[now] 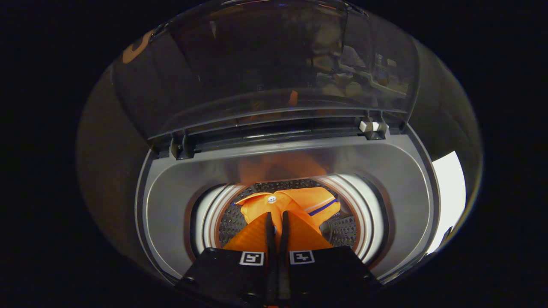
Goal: Put the clothes into the washing machine and then close the washing machine lid.
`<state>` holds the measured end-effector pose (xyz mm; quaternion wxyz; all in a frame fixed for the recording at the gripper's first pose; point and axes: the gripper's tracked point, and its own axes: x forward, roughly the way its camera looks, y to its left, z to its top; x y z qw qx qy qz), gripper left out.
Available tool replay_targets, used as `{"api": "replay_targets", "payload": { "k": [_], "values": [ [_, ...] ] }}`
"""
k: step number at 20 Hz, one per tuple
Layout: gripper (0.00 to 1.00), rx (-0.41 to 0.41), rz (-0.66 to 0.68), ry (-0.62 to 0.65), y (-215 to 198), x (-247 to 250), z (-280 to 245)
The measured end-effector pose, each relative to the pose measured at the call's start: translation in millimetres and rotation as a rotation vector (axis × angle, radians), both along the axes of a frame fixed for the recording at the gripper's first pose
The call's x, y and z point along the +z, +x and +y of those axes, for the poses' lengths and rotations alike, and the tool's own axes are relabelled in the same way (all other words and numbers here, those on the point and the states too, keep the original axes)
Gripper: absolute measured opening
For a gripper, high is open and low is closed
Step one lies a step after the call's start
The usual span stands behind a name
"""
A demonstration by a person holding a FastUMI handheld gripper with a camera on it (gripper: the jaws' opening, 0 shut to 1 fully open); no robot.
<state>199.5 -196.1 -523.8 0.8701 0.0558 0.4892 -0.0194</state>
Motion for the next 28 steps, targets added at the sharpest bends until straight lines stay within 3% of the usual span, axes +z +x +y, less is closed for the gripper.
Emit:
{"api": "replay_targets", "payload": {
  "k": [9, 11, 12, 23, 28],
  "values": [
    [0.08, 0.016, 0.031, -0.021, -3, -14, -1],
    [0.14, 0.022, 0.042, -0.011, -5, -16, 0],
    [0.25, 0.022, 0.049, -0.001, -6, -17, 1],
    [1.00, 0.035, 0.031, -0.019, -15, -9, -3],
    [0.99, 0.018, -0.008, -0.013, -16, 11, -6]
  ]
}}
